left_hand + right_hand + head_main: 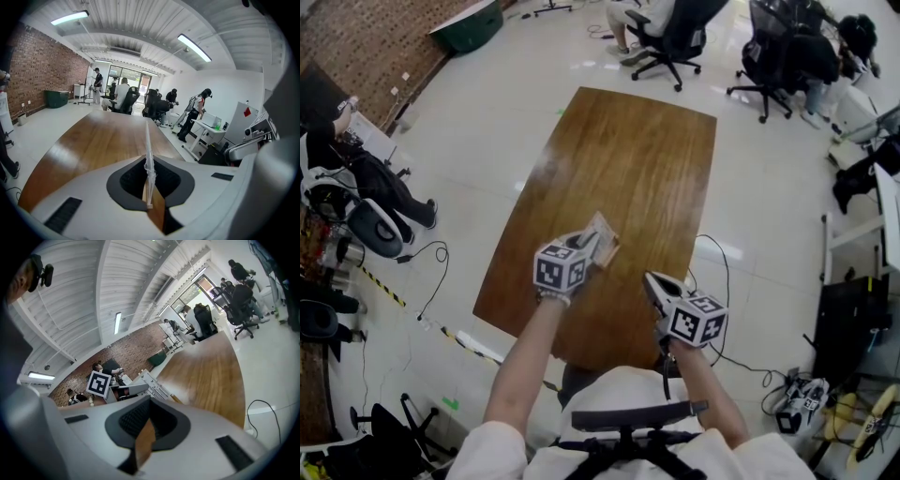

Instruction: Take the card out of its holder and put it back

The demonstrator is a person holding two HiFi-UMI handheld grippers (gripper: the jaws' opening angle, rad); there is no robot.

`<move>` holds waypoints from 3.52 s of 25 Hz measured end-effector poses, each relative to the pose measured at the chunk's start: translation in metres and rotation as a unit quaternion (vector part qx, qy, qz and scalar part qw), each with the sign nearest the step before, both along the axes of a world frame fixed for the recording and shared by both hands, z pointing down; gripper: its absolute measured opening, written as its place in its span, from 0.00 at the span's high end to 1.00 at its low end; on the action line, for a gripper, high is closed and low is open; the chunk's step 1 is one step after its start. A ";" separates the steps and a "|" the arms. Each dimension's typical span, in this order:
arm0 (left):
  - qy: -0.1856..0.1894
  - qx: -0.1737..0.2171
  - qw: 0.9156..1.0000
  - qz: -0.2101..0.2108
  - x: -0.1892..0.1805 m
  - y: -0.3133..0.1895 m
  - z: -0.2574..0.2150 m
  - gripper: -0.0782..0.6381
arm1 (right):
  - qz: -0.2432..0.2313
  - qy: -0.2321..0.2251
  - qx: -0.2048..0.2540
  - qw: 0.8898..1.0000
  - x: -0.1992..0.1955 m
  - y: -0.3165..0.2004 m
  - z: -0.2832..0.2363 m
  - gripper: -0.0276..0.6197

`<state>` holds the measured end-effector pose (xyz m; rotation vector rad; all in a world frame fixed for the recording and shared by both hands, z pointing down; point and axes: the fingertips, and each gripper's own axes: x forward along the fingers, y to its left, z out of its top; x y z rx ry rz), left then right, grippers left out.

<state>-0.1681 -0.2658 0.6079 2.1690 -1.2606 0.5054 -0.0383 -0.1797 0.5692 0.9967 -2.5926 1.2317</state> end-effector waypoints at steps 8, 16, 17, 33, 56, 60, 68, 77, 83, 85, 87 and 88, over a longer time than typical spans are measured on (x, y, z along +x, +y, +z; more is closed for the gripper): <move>-0.018 0.000 1.000 0.009 0.001 0.002 0.004 0.87 | 0.005 -0.002 0.000 1.000 0.003 0.000 0.001 0.95; -0.023 0.002 1.000 0.021 0.005 0.001 0.007 0.87 | 0.007 -0.003 -0.002 1.000 0.006 0.001 0.004 0.95; -0.024 0.002 0.999 0.021 0.005 0.001 0.007 0.87 | 0.008 -0.004 -0.002 1.000 0.006 0.001 0.005 0.95; -0.029 -0.008 0.999 0.034 0.013 0.006 0.029 0.87 | 0.021 0.003 -0.011 1.000 0.017 0.004 0.012 0.95; 0.003 -0.019 1.000 0.024 0.010 -0.002 0.031 0.87 | 0.014 -0.002 -0.019 1.000 0.011 -0.006 0.015 0.95; 0.000 -0.036 0.999 0.029 0.011 0.001 0.036 0.87 | 0.014 -0.004 -0.021 1.000 0.011 -0.006 0.016 0.95; -0.033 -0.032 0.998 0.046 0.015 0.002 0.048 0.87 | 0.019 -0.001 -0.023 1.000 0.011 -0.009 0.019 0.95; -0.032 -0.042 0.998 0.043 0.018 0.005 0.063 0.87 | 0.028 0.003 -0.029 0.999 0.021 -0.010 0.022 0.95; -0.023 -0.033 0.999 0.034 0.014 0.000 0.060 0.74 | 0.027 0.003 -0.026 0.999 0.019 -0.009 0.020 0.95; -0.013 -0.022 0.999 0.024 0.014 0.000 0.053 0.70 | 0.025 0.003 -0.024 0.999 0.022 -0.007 0.018 0.95; -0.001 -0.008 1.000 0.003 0.010 0.004 0.037 0.70 | 0.020 -0.001 -0.022 1.000 0.026 -0.006 0.016 0.95; 0.005 0.001 1.000 -0.013 0.007 0.005 0.026 0.70 | 0.018 -0.005 -0.020 1.000 0.028 -0.006 0.013 0.95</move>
